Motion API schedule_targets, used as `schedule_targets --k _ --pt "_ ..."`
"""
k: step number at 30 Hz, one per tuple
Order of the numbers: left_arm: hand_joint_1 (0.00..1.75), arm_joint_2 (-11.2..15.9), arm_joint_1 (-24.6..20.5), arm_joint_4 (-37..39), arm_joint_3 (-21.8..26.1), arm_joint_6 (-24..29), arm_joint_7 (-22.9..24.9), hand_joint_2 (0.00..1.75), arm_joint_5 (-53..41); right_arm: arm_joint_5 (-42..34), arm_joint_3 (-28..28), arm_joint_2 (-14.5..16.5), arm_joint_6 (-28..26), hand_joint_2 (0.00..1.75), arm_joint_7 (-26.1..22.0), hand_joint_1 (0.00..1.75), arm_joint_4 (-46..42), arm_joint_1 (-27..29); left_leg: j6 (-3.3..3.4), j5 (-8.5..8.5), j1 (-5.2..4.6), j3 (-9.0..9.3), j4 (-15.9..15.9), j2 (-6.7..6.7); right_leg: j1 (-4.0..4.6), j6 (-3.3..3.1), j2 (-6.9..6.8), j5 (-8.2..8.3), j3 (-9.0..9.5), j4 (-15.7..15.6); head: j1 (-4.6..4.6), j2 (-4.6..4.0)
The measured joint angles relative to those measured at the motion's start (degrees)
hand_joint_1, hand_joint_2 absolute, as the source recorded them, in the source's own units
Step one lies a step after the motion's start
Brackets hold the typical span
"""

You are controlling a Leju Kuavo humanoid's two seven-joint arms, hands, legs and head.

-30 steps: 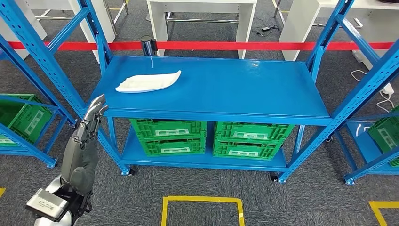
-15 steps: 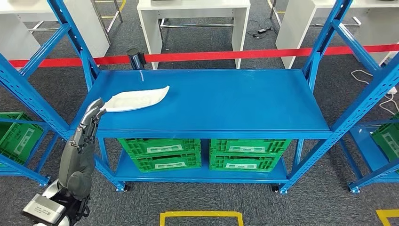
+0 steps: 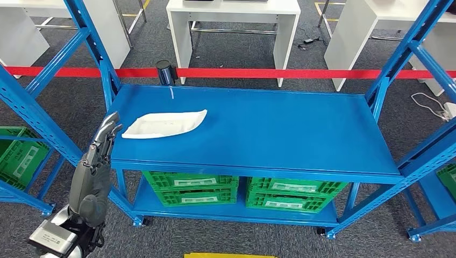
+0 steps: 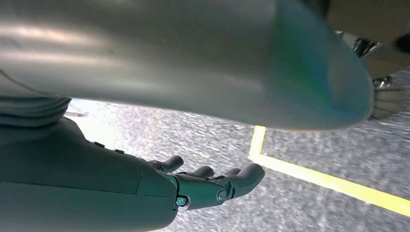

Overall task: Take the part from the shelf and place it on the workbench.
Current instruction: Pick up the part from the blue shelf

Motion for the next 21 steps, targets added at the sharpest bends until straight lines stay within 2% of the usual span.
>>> schedule_targets --k 1,2,3,4,6,7,8,10,11,12,13,15,16,18,21 --pt "0.00 -0.1 0.0 0.0 0.0 0.0 0.0 0.00 0.0 0.0 0.0 0.0 0.0 0.00 0.0 0.00 0.0 0.0 -0.29 -0.45 -0.05 0.43 0.0 -0.02 0.18 -0.32 -0.03 0.62 0.69 -2.4 0.07 0.00" --pt "0.00 -0.1 0.0 0.0 0.0 0.0 0.0 0.00 0.0 0.1 0.0 0.0 0.0 0.00 0.0 0.00 0.0 -0.1 -0.66 -0.85 -0.09 0.71 -0.2 -0.02 0.35 -0.64 -0.06 0.42 1.08 -3.7 0.11 0.00" --pt "0.00 -0.2 0.0 0.0 0.0 0.0 0.0 0.00 -0.1 0.1 0.0 0.0 0.0 0.00 0.0 0.00 0.0 -0.1 -1.12 -0.83 -0.15 1.05 -0.1 -0.04 0.44 -0.99 -0.01 -0.41 1.21 -3.9 0.13 0.00" --pt "0.00 -0.2 0.0 0.0 0.0 0.0 0.0 0.00 -0.1 0.2 0.0 0.0 -0.1 0.00 0.0 0.00 0.0 -0.1 -1.58 -0.74 -0.20 1.29 0.1 -0.05 0.35 -1.40 0.04 -0.44 1.66 -4.3 0.18 0.00" --pt "0.00 -0.3 0.1 -0.1 0.0 0.0 0.0 0.00 -0.1 0.2 0.0 0.0 -0.1 0.00 0.1 0.00 0.0 0.1 -2.31 -0.93 -0.24 1.69 1.6 0.03 -0.01 -2.31 0.03 1.04 3.04 -4.9 0.03 0.00" --pt "0.00 -0.3 0.0 -0.1 0.1 0.0 0.0 0.00 -0.1 0.2 0.0 -0.1 -0.2 0.00 0.1 0.00 0.0 0.1 -2.56 -1.75 -0.20 1.04 3.3 0.06 -0.14 -2.66 -0.04 1.34 3.67 -5.0 -0.16 0.00" --pt "0.00 -0.3 0.1 -0.1 0.1 0.0 0.0 0.00 -0.2 0.2 0.0 -0.1 -0.2 0.00 0.1 0.00 0.0 0.1 -2.77 -3.00 -0.12 -0.41 5.9 0.10 -0.18 -2.92 -0.07 1.25 4.07 -5.1 -0.39 0.00" --pt "0.00 -0.4 0.2 -0.1 0.1 0.0 0.4 0.00 -0.5 0.2 0.0 -0.1 -0.2 0.00 0.1 0.00 0.0 0.0 -3.09 -5.96 -0.03 -4.92 12.2 0.10 -0.15 -3.14 -0.02 0.81 4.41 -5.0 -0.74 0.00" --pt "0.00 -0.6 0.2 -0.1 0.1 0.0 0.7 0.00 -0.7 0.2 0.0 -0.1 -0.1 0.00 0.2 0.00 0.0 0.1 -3.14 -6.74 -0.03 -6.79 14.2 0.10 -0.14 -3.13 0.00 0.55 4.61 -5.0 -0.82 0.00" --pt "0.00 -0.8 0.3 -0.1 0.1 -0.2 1.2 0.00 -1.1 0.2 0.0 -0.1 -0.1 0.00 0.3 0.00 0.0 0.1 -3.10 -6.39 -0.03 -7.83 14.4 0.10 -0.14 -3.09 0.04 0.26 4.91 -5.0 -0.86 0.00" --pt "0.00 -1.0 0.3 -0.1 0.0 -0.3 1.7 0.00 -1.5 0.2 0.0 -0.1 -0.1 0.00 0.3 0.00 0.0 0.1 -2.99 -4.69 -0.03 -7.88 12.6 0.10 -0.14 -3.03 0.07 -0.03 5.32 -5.0 -0.91 0.00" --pt "0.00 -1.4 0.3 -0.2 0.0 -0.5 2.3 0.00 -1.9 0.2 0.0 -0.1 -0.1 0.00 0.4 0.00 0.1 0.2 -2.62 0.88 -0.08 -6.24 5.6 0.11 -0.15 -2.81 0.15 -0.73 6.13 -5.1 -0.95 0.00" --pt "0.00 -1.6 0.3 -0.2 0.1 -0.5 2.4 0.00 -2.0 0.2 0.0 0.0 -0.2 0.00 0.4 0.00 0.1 0.1 -2.44 2.36 -0.22 -5.62 2.8 0.16 -0.13 -2.60 0.21 -1.00 6.36 -5.1 -0.96 0.00" --pt "0.00 -1.8 0.5 -0.2 0.1 -0.5 2.6 0.00 -2.1 0.2 0.0 0.0 -0.2 0.00 0.5 0.00 0.1 0.0 -1.99 3.62 -0.47 -5.22 0.5 0.21 -0.05 -2.04 0.26 -1.50 6.34 -5.0 -1.02 0.00" --pt "0.00 -2.2 0.7 -0.6 0.2 -0.5 2.5 0.00 -2.4 0.2 -0.1 0.0 -0.3 0.00 0.6 0.00 0.1 0.1 -1.85 4.28 -0.47 -5.09 0.3 0.08 0.19 -2.01 0.18 -1.86 6.61 -5.1 -0.96 0.00"
